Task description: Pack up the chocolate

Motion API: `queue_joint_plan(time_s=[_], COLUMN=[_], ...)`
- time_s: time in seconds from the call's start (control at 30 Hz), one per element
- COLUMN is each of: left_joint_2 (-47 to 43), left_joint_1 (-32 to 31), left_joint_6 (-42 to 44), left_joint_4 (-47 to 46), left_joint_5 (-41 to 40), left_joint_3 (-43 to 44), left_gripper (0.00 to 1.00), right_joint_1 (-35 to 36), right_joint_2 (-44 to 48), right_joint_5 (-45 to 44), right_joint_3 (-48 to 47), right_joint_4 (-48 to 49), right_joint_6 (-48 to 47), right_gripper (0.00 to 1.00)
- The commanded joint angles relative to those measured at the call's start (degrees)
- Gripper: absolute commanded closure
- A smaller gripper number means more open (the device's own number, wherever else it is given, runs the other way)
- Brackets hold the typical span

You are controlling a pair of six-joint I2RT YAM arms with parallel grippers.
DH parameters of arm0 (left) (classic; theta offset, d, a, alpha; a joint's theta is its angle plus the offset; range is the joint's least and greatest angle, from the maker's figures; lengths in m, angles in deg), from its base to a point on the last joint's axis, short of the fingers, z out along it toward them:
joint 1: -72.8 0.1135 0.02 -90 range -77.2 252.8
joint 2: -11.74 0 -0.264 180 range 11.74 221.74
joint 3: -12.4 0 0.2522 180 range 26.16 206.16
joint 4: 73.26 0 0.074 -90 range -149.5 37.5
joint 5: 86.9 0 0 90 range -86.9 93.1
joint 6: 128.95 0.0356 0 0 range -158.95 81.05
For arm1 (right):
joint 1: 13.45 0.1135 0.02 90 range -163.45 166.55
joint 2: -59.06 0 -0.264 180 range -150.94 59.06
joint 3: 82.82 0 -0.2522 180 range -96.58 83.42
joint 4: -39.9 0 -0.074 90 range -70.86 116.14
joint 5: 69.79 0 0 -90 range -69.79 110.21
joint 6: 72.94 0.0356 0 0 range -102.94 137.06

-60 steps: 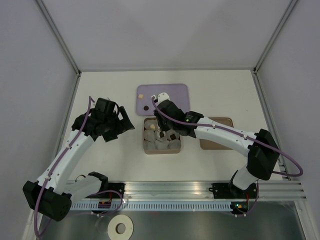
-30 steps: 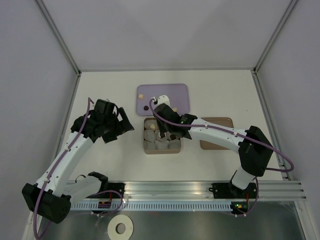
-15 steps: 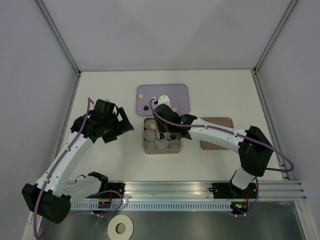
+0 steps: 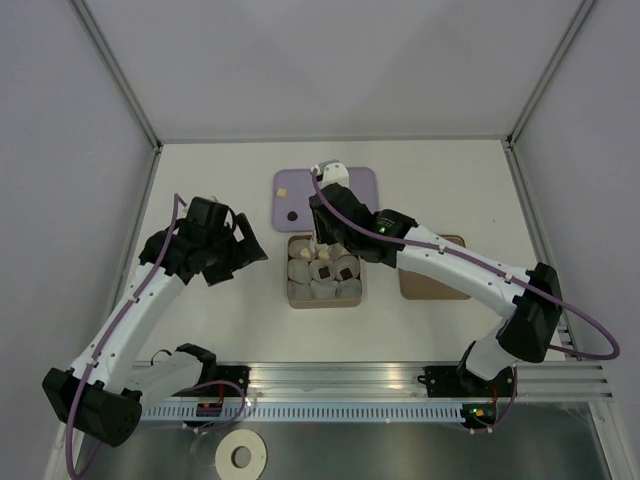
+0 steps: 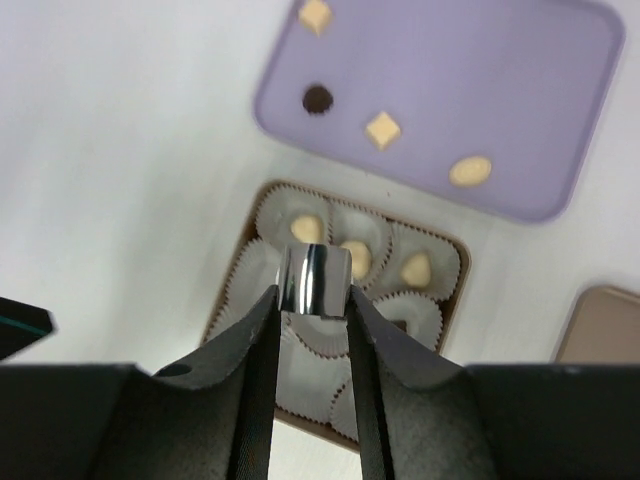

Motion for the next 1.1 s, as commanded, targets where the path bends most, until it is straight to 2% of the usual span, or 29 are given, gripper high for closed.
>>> queue_joint_plan(time_s=[0.0, 0.23, 0.6, 1.07], left_joint_2=[0.5, 0.5, -1.5, -3.3], left_joint_1=[-0.3, -0.3, -0.3, -0.3], left_joint_6=[0.6, 1.1, 1.8, 0.7], left_joint_4=[1.0, 1.4, 1.7, 1.7], left_joint_5=[0.6, 0.6, -0.2, -0.8], left_joint_3=[3.5, 4.2, 2.4, -0.2], left_gripper=[0.00, 0.01, 0.00, 0.00], right_joint_1=[0.3, -0.5, -4.8, -6.8], right_joint_2=[0.1, -11.8, -29.9, -38.7], right_joint_5=[-3.5, -4.4, -0.2, 3.7], right_joint_3=[-7.7, -19.8, -35.3, -38.7], right_joint_4=[0.2, 6.8, 9.1, 9.5], right_joint_6=[-2.6, -9.4, -13.7, -14.7], right_gripper=[0.64, 0.64, 0.63, 0.62])
